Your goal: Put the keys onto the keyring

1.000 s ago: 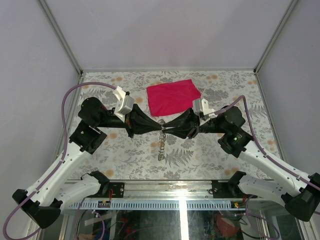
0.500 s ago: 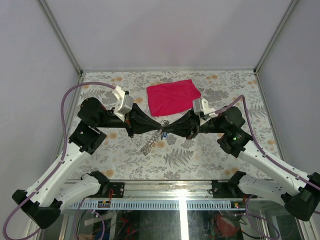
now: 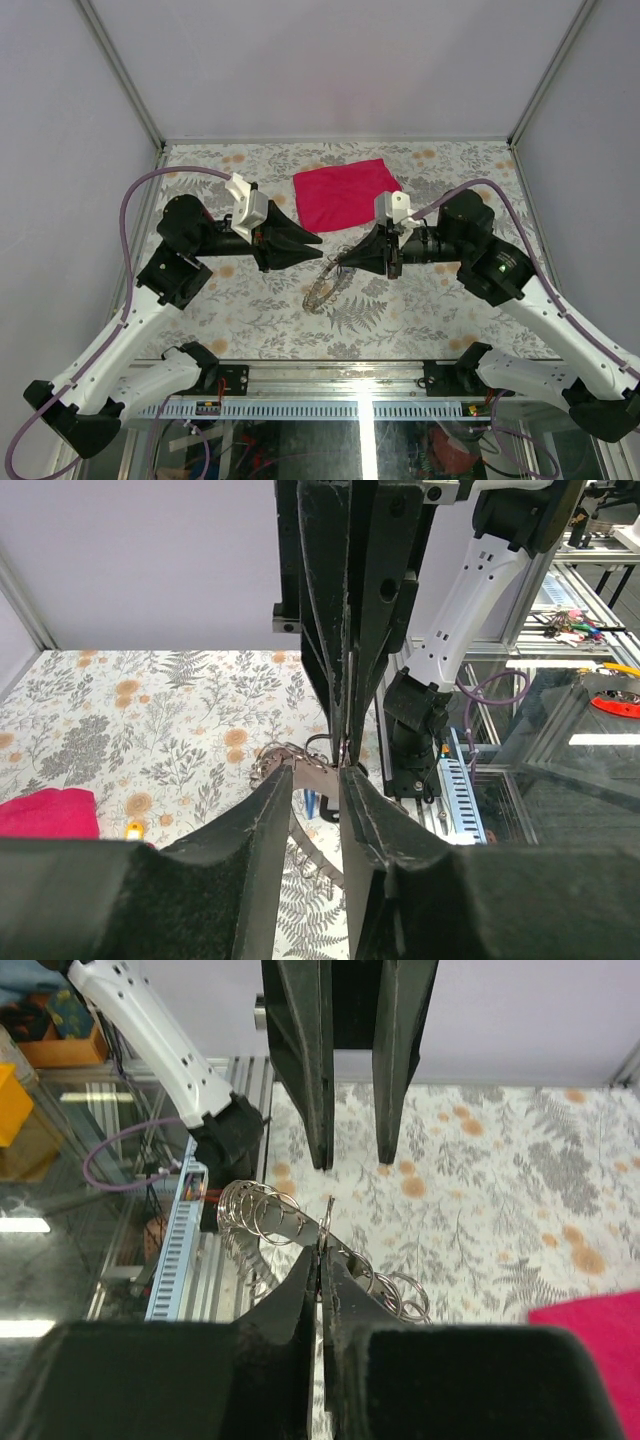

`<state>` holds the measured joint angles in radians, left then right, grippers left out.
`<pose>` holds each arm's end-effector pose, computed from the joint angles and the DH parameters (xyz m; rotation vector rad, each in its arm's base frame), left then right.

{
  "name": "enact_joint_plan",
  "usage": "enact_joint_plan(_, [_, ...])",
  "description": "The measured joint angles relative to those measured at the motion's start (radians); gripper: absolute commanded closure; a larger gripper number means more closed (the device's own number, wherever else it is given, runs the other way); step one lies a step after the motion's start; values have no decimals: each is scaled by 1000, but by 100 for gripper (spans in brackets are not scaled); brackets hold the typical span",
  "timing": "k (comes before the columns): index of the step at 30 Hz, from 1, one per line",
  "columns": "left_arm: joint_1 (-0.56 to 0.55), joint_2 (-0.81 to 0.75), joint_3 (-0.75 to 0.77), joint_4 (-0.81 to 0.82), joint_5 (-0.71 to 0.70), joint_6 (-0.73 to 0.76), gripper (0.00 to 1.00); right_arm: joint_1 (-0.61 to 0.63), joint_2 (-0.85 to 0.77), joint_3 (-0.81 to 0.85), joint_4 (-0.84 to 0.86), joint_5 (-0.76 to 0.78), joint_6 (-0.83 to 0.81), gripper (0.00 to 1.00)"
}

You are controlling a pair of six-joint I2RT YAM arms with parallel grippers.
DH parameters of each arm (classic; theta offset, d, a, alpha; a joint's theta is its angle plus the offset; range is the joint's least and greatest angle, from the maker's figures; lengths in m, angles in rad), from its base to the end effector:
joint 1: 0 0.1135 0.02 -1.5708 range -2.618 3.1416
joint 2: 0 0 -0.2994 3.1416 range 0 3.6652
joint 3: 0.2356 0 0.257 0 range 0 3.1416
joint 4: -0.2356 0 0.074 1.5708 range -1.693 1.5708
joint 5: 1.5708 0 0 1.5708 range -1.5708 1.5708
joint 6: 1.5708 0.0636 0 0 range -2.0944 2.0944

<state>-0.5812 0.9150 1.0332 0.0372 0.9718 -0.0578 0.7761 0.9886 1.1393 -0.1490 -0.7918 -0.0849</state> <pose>0.1275 -0.1466 0.4568 1.1671 1.1005 -1.1855 0.1197 0.1809 0.4606 -1.2457 1.1462 1.1439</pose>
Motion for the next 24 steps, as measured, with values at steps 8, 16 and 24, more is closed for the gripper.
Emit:
enact_joint_plan(8, [0, 5, 0, -17, -10, 15, 63, 0, 47, 160, -389, 57, -140, 100])
enact_joint_plan(16, [-1, 70, -2, -25, 29, 27, 59, 0, 235, 476, -757, 127, -177, 100])
enact_joint_plan(24, [-14, 87, -32, -32, 35, 66, 58, 0, 393, 621, -990, 184, -156, 100])
